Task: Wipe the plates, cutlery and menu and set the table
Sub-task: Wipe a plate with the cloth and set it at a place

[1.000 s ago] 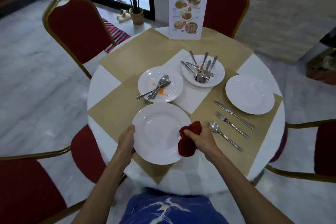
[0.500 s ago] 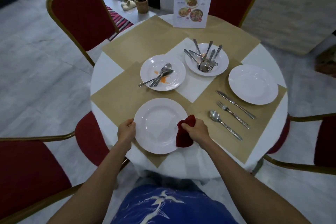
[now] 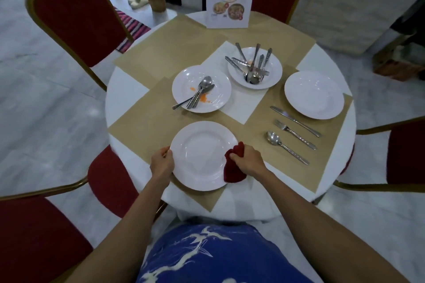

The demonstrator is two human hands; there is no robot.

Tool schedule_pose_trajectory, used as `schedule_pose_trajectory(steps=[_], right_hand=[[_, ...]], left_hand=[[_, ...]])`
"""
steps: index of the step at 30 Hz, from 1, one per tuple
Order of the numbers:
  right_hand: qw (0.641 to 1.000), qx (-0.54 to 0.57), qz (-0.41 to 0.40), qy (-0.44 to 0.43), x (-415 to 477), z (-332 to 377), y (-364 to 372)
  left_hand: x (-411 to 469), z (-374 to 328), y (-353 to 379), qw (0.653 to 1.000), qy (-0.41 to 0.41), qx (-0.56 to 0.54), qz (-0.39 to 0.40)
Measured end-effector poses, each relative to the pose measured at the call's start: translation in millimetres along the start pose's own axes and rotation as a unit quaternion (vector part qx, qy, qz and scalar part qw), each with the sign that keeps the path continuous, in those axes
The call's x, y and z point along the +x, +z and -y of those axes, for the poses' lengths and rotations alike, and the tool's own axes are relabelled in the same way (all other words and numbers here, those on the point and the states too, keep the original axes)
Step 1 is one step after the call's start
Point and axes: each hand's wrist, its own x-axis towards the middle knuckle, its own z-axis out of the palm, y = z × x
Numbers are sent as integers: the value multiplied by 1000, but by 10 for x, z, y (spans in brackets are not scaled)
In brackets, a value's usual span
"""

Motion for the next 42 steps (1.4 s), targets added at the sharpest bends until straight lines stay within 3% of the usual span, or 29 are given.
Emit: schedule_pose_trajectory(steps=[7, 13, 19, 23, 26, 29, 31, 32, 34, 36, 40, 42], right_hand=[[1000, -12, -26, -6, -26, -12, 3], [992, 85, -79, -56, -336, -100, -128], [972, 193, 30, -134, -845, 440, -535], [942, 281, 39, -181, -848, 896, -680], [872, 460, 71, -150, -614, 1056, -547], [718, 685, 120, -15, -424, 1206, -282], [625, 760, 175, 46, -358, 1277, -121], [616, 764, 185, 58, -361, 1322, -41], [643, 744, 163, 81, -365, 1309, 116], [642, 740, 154, 129, -440, 1346, 162], [614, 755, 165, 160, -525, 1356, 132], [568, 787, 203, 132, -565, 1394, 133]], left_hand=[[95, 57, -66, 999, 10, 13, 44], [194, -74, -205, 998, 23, 23, 45], [245, -410, -292, 990, 122, 71, -6], [318, -661, -362, 982, 170, 79, 6], [388, -825, -356, 981, 179, 46, 50], [393, -992, -290, 976, 188, 11, 109], [388, -1101, -238, 970, 191, 0, 154], [399, -1149, -211, 966, 194, 4, 172], [465, -1227, -162, 961, 202, 27, 187], [569, -1288, -130, 960, 205, 56, 180], [849, -1412, -41, 947, 236, 166, 139], [964, -1497, 38, 929, 258, 228, 137]])
